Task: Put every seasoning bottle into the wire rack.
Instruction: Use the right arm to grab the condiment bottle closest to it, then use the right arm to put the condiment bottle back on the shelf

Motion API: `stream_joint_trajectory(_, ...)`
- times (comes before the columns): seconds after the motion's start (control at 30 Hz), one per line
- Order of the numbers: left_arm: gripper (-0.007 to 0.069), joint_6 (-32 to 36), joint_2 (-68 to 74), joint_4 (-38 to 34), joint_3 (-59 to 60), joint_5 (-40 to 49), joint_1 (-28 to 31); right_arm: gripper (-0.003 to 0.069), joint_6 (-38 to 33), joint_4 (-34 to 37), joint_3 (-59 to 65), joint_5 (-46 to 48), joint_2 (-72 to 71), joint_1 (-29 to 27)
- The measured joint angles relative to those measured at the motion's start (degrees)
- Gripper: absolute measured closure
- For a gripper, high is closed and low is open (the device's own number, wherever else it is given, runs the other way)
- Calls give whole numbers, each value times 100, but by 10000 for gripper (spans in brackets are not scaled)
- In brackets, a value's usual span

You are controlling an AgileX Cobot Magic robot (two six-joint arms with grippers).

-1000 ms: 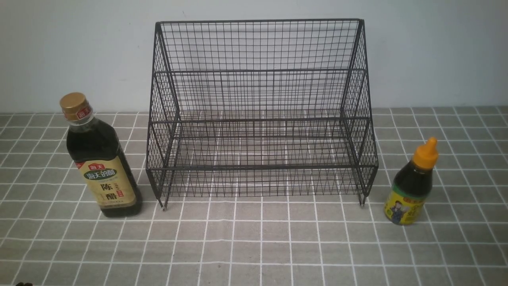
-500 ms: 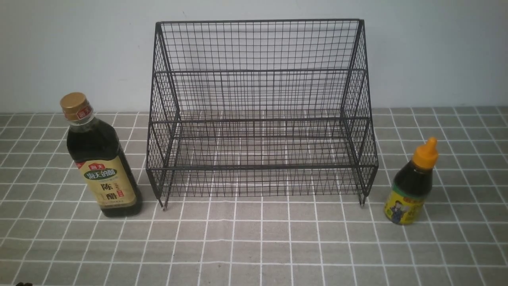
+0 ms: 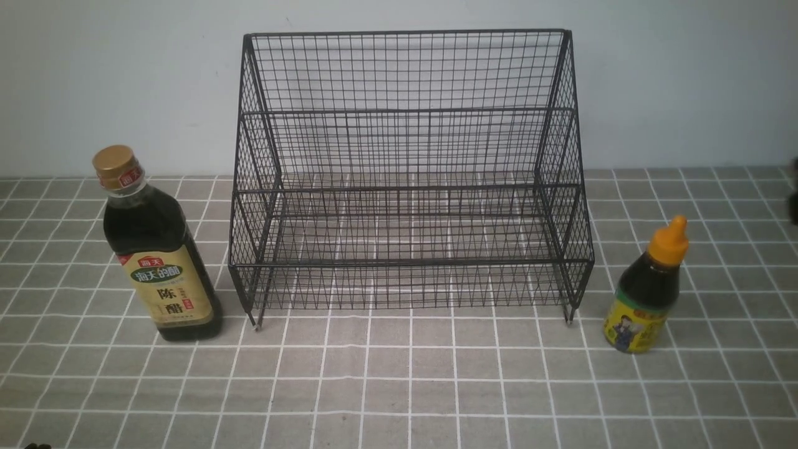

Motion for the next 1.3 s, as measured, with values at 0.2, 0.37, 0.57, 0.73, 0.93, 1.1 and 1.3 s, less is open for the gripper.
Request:
stream_joint_trajectory(0.2,631,0,0,0,0,0,0,353,-64,-204,-393,-201,994,399)
stream_joint_trajectory(0.37,631,0,0,0,0,0,0,169,53,-551,-424,-551,1574,581)
stream_joint_trajectory(0.57,631,0,0,0,0,0,0,120,92,-588,-424,-805,2183,581)
stream_joint_trajectory(0.73,631,0,0,0,0,0,0,368,79,-571,-430,-689,2530,581)
stream_joint_trajectory(0.93,631,0,0,0,0,0,0,353,-20,-607,-608,-121,2293,587)
stream_joint_trajectory(1.1,631,0,0,0,0,0,0,354,-20,-601,-1421,407,1588,651)
stream_joint_trajectory(1.3,631,0,0,0,0,0,0,354,79,-572,-2458,439,1137,1447)
